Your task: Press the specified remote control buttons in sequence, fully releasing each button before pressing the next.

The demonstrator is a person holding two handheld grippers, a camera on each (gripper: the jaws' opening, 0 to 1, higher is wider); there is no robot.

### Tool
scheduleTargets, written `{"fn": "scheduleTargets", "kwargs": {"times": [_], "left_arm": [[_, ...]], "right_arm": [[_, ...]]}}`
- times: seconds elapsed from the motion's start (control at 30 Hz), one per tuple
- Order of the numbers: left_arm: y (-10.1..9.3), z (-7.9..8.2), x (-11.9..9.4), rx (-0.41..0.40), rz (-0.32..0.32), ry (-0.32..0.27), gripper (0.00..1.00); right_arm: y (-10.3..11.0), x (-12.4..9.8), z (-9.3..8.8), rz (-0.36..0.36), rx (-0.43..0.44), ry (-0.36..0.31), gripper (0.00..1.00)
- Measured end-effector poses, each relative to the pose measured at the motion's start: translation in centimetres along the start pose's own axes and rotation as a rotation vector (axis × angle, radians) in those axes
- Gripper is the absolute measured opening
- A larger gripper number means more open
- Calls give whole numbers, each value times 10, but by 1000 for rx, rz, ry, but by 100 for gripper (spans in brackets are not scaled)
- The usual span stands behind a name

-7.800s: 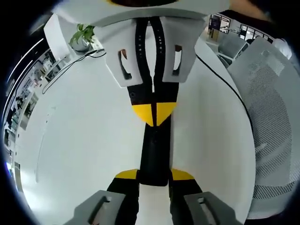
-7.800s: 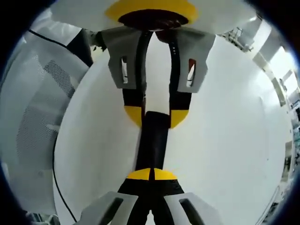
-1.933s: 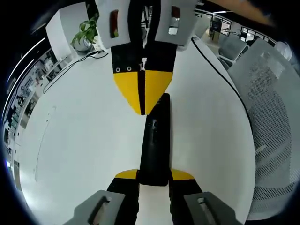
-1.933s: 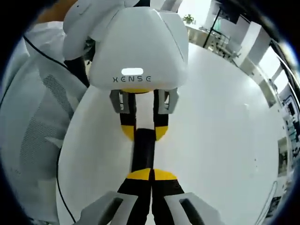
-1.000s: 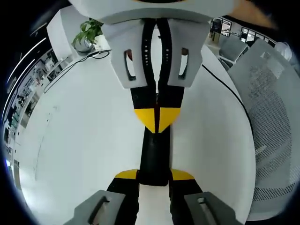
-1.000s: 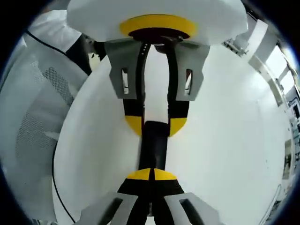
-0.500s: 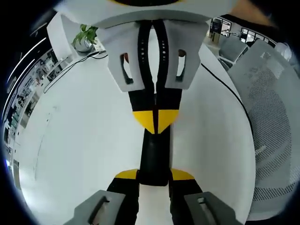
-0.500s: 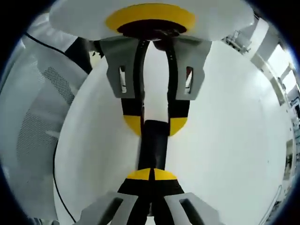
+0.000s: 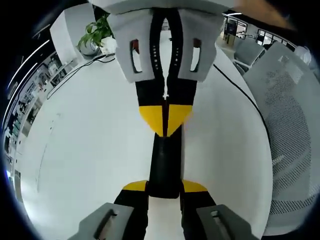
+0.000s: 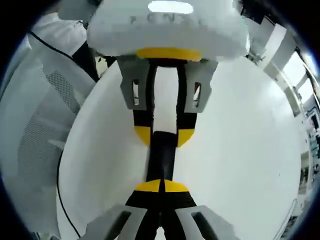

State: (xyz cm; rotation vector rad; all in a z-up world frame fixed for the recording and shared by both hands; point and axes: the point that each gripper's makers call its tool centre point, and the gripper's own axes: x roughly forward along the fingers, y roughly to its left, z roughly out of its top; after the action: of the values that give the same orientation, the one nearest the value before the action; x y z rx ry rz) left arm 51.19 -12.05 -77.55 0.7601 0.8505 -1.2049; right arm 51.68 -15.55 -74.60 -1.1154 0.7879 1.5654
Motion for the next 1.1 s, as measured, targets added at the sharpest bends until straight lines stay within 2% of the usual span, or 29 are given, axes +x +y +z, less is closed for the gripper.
{"fn": "scheduleTargets", "kwargs": {"times": [0.27,0.7,1.1], "left_arm": [[0,1,0,0,0,0,23],[-1,1,0,1,-1,0,23],[-1,1,0,-2,-1,-2,23]], "right_arm": [[-9,-17,10,-39,-17,-18,0],[-9,-20,13,-50,-31,-12,0],[-1,-1,11,-11,-27,-7,0]]}}
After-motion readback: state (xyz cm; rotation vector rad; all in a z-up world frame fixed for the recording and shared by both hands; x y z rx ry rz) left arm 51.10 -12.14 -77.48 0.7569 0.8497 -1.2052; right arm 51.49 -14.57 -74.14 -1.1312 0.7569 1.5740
